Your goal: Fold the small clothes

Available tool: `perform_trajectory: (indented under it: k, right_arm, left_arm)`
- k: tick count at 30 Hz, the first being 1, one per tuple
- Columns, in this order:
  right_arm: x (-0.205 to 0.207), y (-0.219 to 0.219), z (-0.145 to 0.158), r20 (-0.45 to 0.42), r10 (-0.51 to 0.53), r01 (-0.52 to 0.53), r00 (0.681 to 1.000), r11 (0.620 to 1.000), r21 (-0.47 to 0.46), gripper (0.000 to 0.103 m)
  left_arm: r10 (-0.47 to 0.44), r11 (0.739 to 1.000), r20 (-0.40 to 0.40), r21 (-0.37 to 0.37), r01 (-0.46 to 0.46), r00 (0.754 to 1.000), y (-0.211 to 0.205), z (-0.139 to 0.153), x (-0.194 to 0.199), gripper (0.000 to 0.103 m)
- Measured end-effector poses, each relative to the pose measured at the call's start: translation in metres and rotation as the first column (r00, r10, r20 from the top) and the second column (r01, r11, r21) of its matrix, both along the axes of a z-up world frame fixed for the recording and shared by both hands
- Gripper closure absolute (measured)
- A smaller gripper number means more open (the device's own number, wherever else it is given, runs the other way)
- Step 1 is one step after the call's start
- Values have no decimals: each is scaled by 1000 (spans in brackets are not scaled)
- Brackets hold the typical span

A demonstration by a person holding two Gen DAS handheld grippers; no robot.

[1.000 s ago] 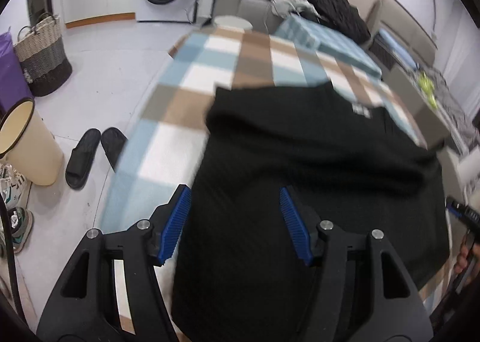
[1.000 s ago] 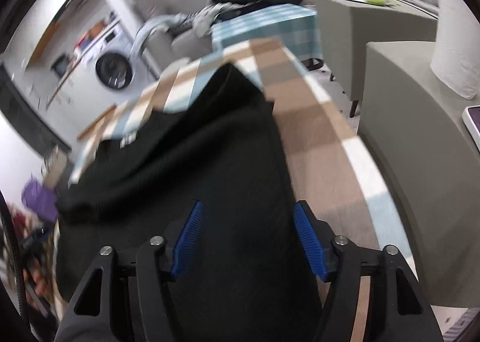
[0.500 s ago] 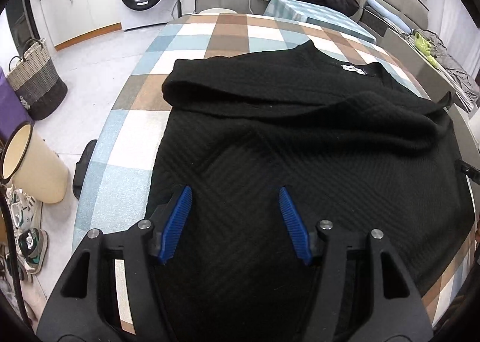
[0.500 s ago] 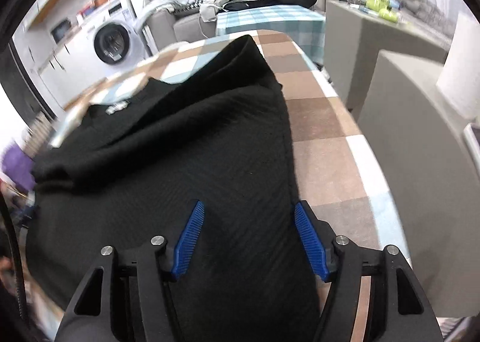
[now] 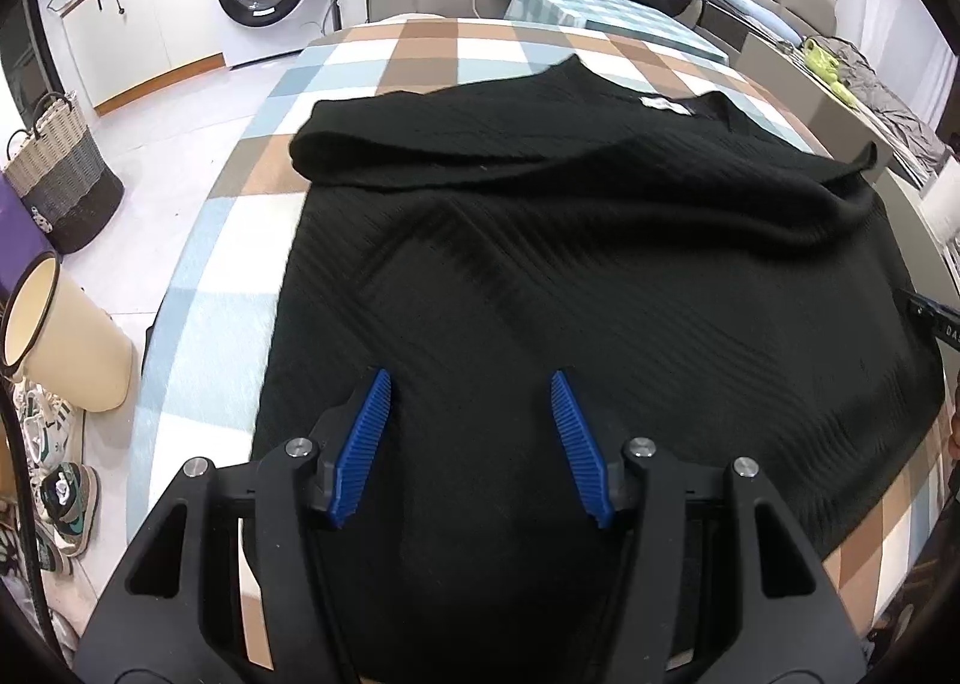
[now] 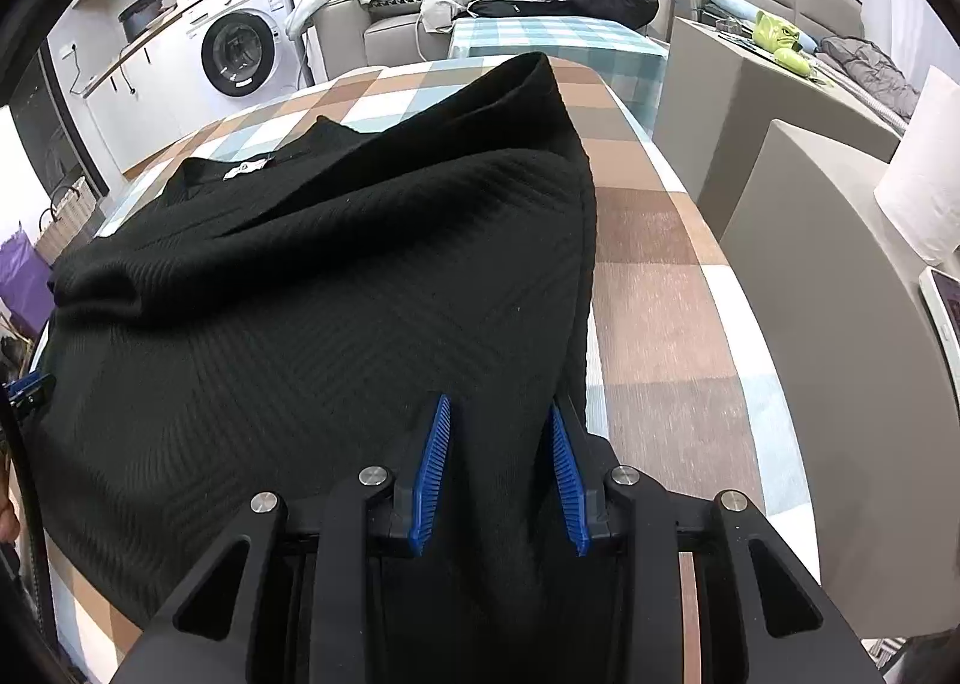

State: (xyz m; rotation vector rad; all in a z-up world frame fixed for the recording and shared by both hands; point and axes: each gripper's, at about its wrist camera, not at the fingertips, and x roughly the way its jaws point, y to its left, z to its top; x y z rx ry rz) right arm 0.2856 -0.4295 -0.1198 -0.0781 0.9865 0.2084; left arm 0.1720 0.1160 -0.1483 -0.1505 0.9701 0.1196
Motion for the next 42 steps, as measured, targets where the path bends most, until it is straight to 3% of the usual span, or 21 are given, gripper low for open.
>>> perform_trajectory:
  k: [4,8,12,17,20,23,24,27,28,34,38,42]
  right_arm:
    - [-4,-1,1,-5,1,-1,1000,1000,5,69]
    - [-2,1,6,-9,-3,3,1000,1000,8,60]
    - [1,3,25,35,-23,21,999,999,46,54]
    - [8,0,55,79,-75,63,994,988,141,49]
    - [13,6,69,112,-89,71,990,986,152,47]
    - [18,13,77,130,-94,72,987,984,166,46]
    - [19,15,78,136,-93,70,986,983,167,46]
    - [23,19,79,144,-95,72,985,985,160,46]
    - [25,21,78,143,-95,73,985,985,154,46]
    - [38,19,71,127,-119,97,985,981,167,46]
    - [54,17,68,127,-129,105,984,979,176,46]
    - [82,12,60,123,-162,139,979,974,176,46]
  left_arm:
    - [8,1000,7,-12,-8,1000,-5,1,-11,50]
    - [35,997,-3,-67,-36,999,7,7,-10,48]
    - [78,994,44,-76,-74,996,29,27,-3,46]
    - [151,984,97,-113,-140,984,73,47,25,41]
    - [171,969,73,-195,-154,983,100,45,52,41]
    - [190,963,46,-205,-177,981,114,38,77,41]
    - [202,957,28,-216,-192,979,118,34,86,43]
    - [211,944,33,-265,-195,977,123,30,98,86]
    - [202,944,46,-276,-182,978,123,32,100,94]
    - [215,936,174,-318,-152,961,122,59,108,98]
    - [207,941,236,-313,-127,949,127,85,134,98]
    - [227,930,239,-340,-138,944,138,86,170,97]
